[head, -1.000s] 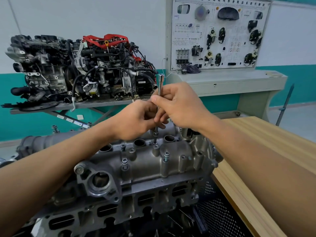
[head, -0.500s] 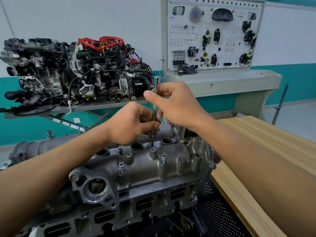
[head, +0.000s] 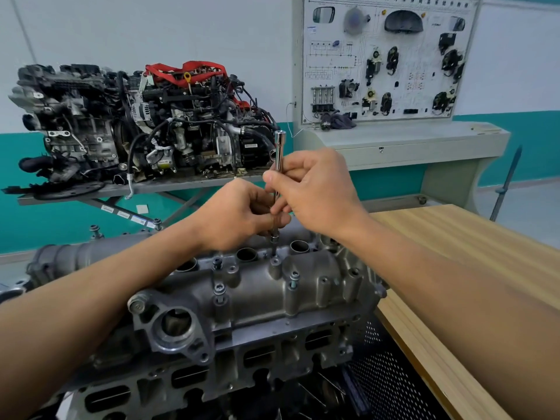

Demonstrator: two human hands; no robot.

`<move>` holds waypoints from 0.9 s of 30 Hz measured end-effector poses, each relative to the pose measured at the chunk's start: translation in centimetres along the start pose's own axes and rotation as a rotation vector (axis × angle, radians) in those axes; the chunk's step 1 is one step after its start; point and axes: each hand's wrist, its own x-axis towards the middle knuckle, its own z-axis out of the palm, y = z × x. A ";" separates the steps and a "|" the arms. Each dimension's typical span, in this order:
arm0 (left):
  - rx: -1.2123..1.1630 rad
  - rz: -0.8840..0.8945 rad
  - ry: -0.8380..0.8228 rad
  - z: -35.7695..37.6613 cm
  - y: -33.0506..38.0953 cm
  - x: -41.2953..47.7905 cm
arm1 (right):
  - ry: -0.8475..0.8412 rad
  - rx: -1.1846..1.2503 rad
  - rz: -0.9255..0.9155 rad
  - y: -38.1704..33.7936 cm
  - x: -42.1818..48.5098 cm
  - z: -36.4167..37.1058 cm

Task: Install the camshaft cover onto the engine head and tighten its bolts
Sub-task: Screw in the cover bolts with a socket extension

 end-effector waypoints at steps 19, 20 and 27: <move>0.101 0.049 0.342 -4.0 0.3 -3.6 | -0.299 0.021 -0.076 -4.3 2.9 1.7; 0.121 0.031 0.358 -4.1 0.0 -4.2 | -0.325 0.035 -0.064 -4.2 2.7 2.2; 0.110 -0.042 0.435 -3.9 -1.2 -5.6 | -0.325 0.065 -0.111 -3.5 2.4 4.6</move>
